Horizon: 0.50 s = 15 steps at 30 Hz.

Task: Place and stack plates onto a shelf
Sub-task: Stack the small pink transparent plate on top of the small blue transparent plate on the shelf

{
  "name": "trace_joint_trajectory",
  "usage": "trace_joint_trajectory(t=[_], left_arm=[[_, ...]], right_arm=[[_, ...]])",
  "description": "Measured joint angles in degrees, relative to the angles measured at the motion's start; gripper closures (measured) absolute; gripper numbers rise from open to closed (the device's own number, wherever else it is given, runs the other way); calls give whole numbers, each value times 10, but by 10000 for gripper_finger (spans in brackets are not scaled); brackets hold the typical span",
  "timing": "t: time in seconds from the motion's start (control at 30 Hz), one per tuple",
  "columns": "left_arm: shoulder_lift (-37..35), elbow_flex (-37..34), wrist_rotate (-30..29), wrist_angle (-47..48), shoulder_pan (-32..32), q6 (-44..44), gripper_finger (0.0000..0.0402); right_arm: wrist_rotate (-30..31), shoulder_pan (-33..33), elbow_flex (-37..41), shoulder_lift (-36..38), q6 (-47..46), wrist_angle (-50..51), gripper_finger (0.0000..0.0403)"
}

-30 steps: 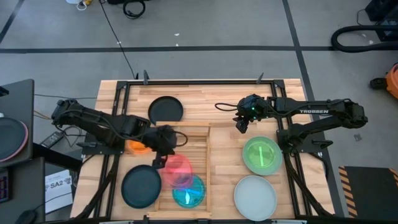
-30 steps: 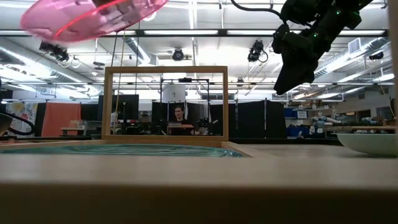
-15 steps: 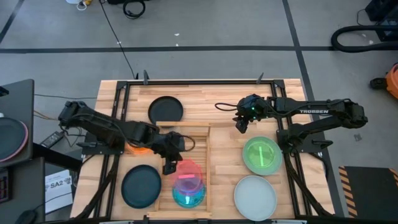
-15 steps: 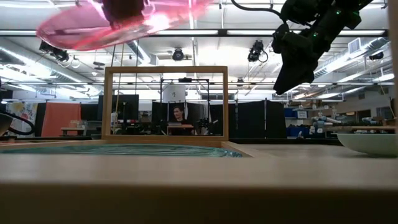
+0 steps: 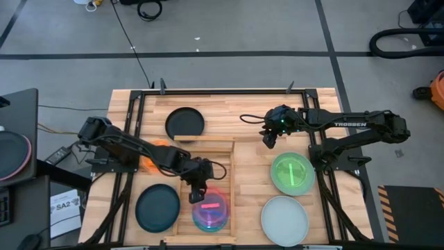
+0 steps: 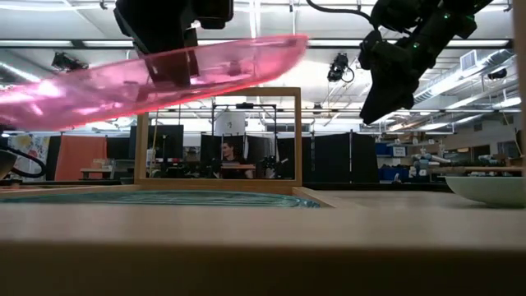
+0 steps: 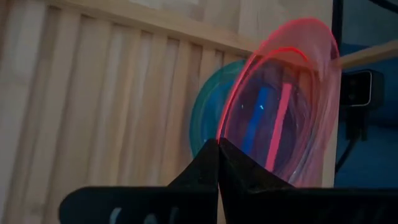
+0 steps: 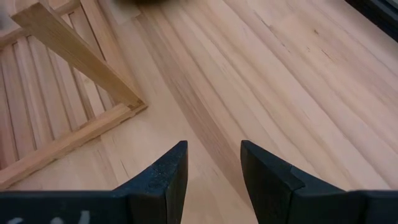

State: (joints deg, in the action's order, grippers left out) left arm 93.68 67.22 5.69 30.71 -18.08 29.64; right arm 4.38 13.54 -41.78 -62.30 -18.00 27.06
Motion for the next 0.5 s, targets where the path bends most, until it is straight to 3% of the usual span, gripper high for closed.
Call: trace_joint_trajectory(t=[0.5], left_arm=[[20, 0, 5, -7, -4, 46, 400]], right_arm=[[0, 0, 0, 0, 1, -13, 250]])
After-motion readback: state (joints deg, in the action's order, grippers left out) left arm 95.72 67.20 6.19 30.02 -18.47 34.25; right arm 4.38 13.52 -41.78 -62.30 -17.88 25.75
